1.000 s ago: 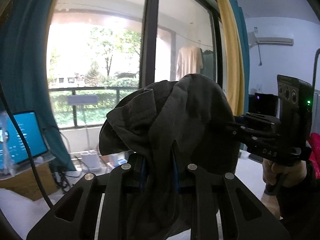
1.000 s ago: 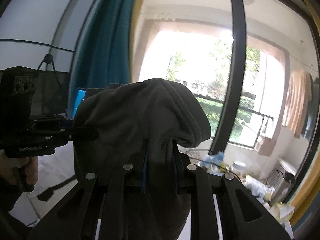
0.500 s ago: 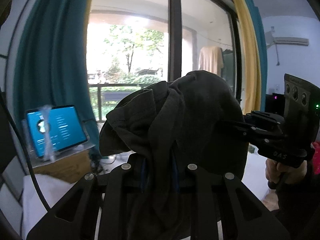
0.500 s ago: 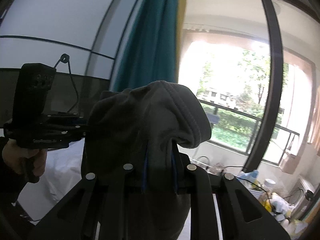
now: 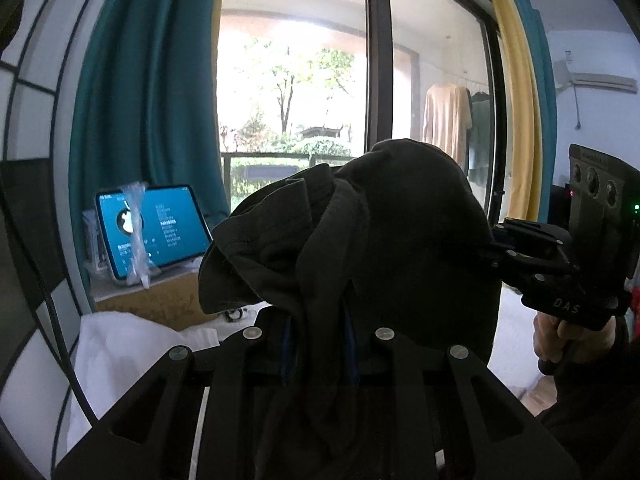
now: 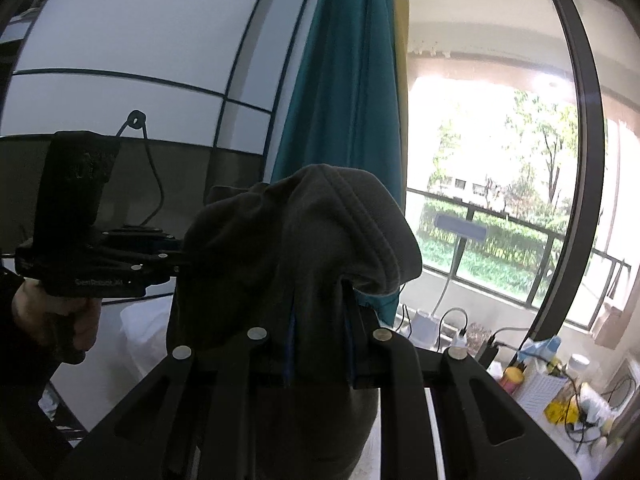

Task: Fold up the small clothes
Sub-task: 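Lift the folded shirt with both tools and carry it toward the pillow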

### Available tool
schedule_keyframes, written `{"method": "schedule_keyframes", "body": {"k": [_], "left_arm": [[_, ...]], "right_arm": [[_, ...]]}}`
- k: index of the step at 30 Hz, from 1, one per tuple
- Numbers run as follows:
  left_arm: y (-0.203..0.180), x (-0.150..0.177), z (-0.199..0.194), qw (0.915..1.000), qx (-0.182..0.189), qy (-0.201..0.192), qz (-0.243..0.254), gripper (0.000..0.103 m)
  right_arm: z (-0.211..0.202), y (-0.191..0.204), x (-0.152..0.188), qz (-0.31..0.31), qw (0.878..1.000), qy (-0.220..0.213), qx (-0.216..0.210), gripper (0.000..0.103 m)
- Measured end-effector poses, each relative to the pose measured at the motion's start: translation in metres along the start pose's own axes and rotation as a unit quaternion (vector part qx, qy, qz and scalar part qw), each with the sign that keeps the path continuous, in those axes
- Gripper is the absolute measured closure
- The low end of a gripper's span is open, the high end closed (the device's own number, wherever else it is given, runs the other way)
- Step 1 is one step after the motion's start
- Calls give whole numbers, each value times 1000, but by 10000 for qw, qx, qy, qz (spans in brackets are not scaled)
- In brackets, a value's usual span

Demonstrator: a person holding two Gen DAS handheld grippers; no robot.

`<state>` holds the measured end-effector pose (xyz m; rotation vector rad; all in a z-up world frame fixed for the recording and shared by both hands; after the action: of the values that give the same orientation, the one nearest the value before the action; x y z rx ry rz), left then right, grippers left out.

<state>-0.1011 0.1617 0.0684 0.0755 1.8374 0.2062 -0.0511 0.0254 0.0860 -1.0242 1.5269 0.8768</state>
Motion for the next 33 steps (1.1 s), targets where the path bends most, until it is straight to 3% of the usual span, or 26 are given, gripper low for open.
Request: {"method": "schedule_keyframes", "body": {"k": [16, 33], "left_arm": [[8, 24, 83, 9970, 410, 624, -210, 81], [35, 65, 177, 9867, 712, 1341, -579, 81]], "right_arm": [[63, -55, 36, 513, 9953, 703, 420, 85], [140, -109, 76, 1022, 9824, 1461, 551, 85]]}}
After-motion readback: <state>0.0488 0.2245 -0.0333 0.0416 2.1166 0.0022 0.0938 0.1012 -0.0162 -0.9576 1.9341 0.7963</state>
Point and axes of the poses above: each gripper's, at about its wrist camera, not at the fingertips, and z roughly the way its jaws point, y to its left, x to its underside, the point moved 4 cm from there along z, roughly the way its jaws point, and after that the axes turned 14 degrees about z, right-handed, at the moved point
